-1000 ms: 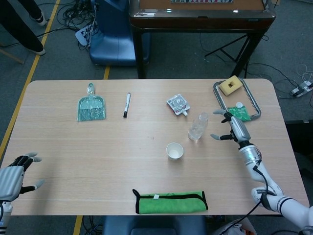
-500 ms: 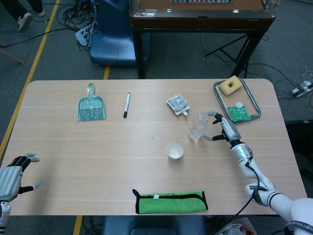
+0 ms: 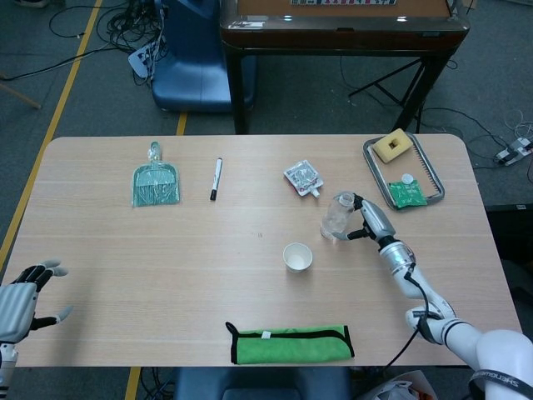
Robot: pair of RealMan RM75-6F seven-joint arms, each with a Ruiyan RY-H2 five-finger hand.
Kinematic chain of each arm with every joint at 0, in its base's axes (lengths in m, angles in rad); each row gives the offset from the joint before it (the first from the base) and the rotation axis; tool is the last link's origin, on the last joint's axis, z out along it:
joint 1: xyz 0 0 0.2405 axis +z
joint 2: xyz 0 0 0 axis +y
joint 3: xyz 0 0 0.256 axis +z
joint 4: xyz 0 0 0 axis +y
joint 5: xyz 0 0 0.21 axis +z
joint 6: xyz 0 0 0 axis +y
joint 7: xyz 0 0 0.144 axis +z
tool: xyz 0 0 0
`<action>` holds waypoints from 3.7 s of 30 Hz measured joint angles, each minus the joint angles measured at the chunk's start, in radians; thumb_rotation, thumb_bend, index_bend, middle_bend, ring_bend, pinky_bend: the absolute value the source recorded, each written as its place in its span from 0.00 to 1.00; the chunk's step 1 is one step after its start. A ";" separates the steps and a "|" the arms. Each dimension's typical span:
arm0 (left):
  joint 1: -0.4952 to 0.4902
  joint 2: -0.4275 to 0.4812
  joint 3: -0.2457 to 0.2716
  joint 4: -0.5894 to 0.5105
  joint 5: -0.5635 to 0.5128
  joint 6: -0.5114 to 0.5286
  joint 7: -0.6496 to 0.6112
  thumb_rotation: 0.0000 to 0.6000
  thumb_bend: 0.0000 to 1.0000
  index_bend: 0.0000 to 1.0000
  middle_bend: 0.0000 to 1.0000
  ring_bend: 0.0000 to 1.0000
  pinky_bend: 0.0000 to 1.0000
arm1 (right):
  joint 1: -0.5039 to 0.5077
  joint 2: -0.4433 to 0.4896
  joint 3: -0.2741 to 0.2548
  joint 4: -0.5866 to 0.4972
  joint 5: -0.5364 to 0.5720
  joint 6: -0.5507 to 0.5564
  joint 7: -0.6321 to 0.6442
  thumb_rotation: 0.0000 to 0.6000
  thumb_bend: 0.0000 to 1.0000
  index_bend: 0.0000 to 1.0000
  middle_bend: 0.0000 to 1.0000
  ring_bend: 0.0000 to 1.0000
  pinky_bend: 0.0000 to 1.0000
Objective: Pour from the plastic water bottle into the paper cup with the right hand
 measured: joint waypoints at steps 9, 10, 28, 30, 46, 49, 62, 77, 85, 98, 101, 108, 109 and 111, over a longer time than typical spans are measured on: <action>0.000 0.005 -0.002 -0.004 -0.004 -0.003 -0.004 1.00 0.15 0.34 0.23 0.23 0.47 | 0.017 -0.021 -0.007 0.020 0.003 -0.015 0.013 1.00 0.00 0.25 0.18 0.14 0.31; 0.000 0.005 -0.002 -0.004 -0.004 -0.003 -0.004 1.00 0.15 0.34 0.23 0.23 0.47 | 0.018 -0.022 -0.007 0.021 0.004 -0.016 0.014 1.00 0.00 0.25 0.18 0.14 0.31; 0.003 0.009 -0.001 -0.007 -0.007 -0.004 -0.009 1.00 0.15 0.34 0.23 0.23 0.47 | 0.033 -0.038 -0.015 0.038 0.020 -0.051 -0.005 1.00 0.00 0.25 0.24 0.14 0.31; 0.003 0.010 -0.002 -0.008 -0.007 -0.004 -0.009 1.00 0.15 0.34 0.23 0.23 0.47 | 0.034 -0.041 -0.015 0.041 0.023 -0.053 -0.009 1.00 0.00 0.25 0.25 0.14 0.31; 0.004 0.015 -0.003 -0.017 -0.010 -0.004 -0.007 1.00 0.15 0.34 0.23 0.23 0.47 | 0.036 -0.062 0.000 0.059 0.051 -0.067 -0.053 1.00 0.00 0.39 0.40 0.27 0.31; 0.004 0.017 -0.003 -0.018 -0.012 -0.005 -0.006 1.00 0.15 0.34 0.23 0.23 0.47 | 0.037 -0.068 0.005 0.062 0.058 -0.070 -0.063 1.00 0.00 0.42 0.43 0.30 0.31; 0.006 0.021 -0.005 -0.022 -0.015 -0.003 -0.006 1.00 0.15 0.34 0.23 0.23 0.47 | 0.041 -0.073 0.023 0.061 0.075 -0.064 -0.122 1.00 0.11 0.55 0.55 0.41 0.44; 0.006 0.029 -0.012 -0.025 -0.019 0.002 -0.012 1.00 0.15 0.34 0.23 0.23 0.47 | 0.053 0.029 0.039 -0.094 0.099 -0.059 -0.392 1.00 0.12 0.59 0.60 0.46 0.46; 0.006 0.033 -0.015 -0.029 -0.018 0.006 -0.015 1.00 0.15 0.34 0.23 0.23 0.47 | 0.062 0.110 0.043 -0.224 0.167 -0.096 -0.679 1.00 0.13 0.60 0.60 0.46 0.47; 0.009 0.043 -0.020 -0.038 -0.022 0.014 -0.019 1.00 0.15 0.34 0.23 0.23 0.47 | 0.080 0.215 0.033 -0.422 0.340 -0.129 -1.077 1.00 0.14 0.60 0.60 0.47 0.47; 0.010 0.046 -0.021 -0.041 -0.023 0.015 -0.019 1.00 0.15 0.34 0.23 0.23 0.47 | 0.089 0.233 0.025 -0.457 0.376 -0.127 -1.162 1.00 0.14 0.60 0.61 0.47 0.48; 0.012 0.050 -0.022 -0.045 -0.023 0.019 -0.023 1.00 0.15 0.34 0.23 0.23 0.47 | 0.118 0.268 0.002 -0.541 0.487 -0.106 -1.366 1.00 0.14 0.61 0.61 0.47 0.48; 0.012 0.051 -0.023 -0.045 -0.024 0.020 -0.024 1.00 0.15 0.34 0.23 0.23 0.47 | 0.123 0.272 -0.002 -0.550 0.501 -0.102 -1.389 1.00 0.14 0.61 0.61 0.47 0.48; 0.013 0.053 -0.024 -0.047 -0.026 0.020 -0.024 1.00 0.15 0.34 0.23 0.23 0.47 | 0.133 0.280 -0.010 -0.571 0.531 -0.093 -1.440 1.00 0.15 0.61 0.61 0.47 0.48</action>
